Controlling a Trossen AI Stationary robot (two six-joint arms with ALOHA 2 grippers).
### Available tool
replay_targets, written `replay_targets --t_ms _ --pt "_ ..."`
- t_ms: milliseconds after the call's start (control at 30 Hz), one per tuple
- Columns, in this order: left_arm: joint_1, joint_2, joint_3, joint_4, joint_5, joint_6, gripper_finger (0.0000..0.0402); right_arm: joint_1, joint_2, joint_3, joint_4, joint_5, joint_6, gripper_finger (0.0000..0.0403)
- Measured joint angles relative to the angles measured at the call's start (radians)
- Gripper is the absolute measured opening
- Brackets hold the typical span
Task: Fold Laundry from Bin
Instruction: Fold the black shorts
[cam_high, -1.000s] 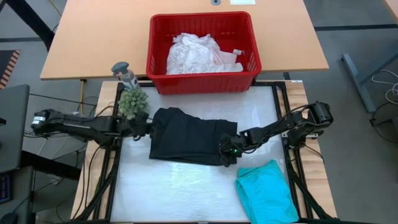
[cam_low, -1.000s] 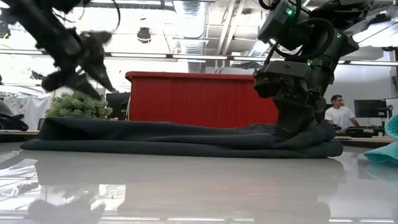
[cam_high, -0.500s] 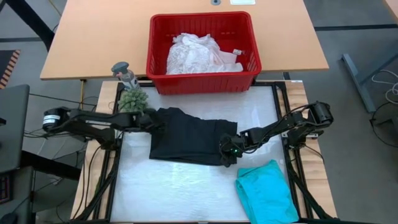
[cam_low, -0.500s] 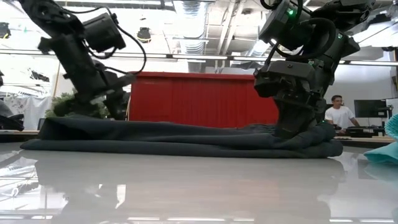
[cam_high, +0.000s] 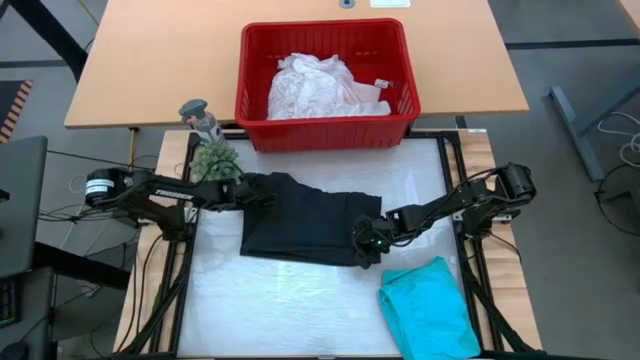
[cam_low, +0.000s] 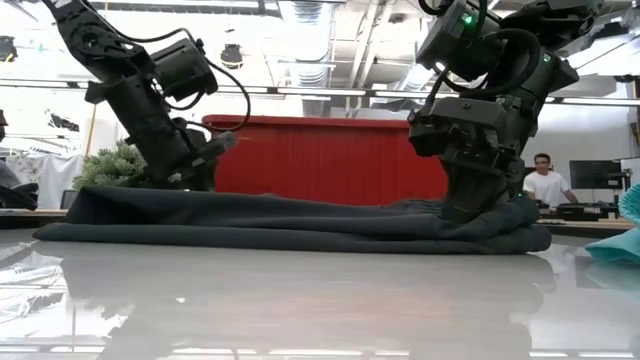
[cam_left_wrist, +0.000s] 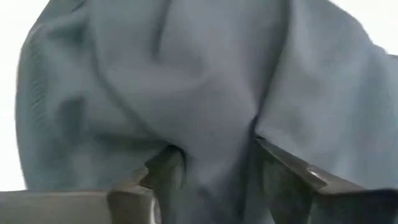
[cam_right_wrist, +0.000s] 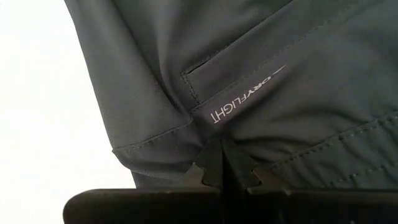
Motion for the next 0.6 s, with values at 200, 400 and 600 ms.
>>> replay_targets --t_ms 200,400,600 --pt "0.000 0.000 0.000 0.004 0.002 0.017 0.0066 0.000 0.000 0.000 0.000 0.000 0.000 0.0017" --pt "0.000 -0.033 0.000 -0.048 0.062 0.027 0.0007 0.000 0.000 0.000 0.000 0.000 -0.003 0.0017" --pt "0.000 -0.165 0.000 -0.197 0.077 0.030 0.0003 0.000 0.000 0.000 0.000 0.001 -0.016 0.0017"
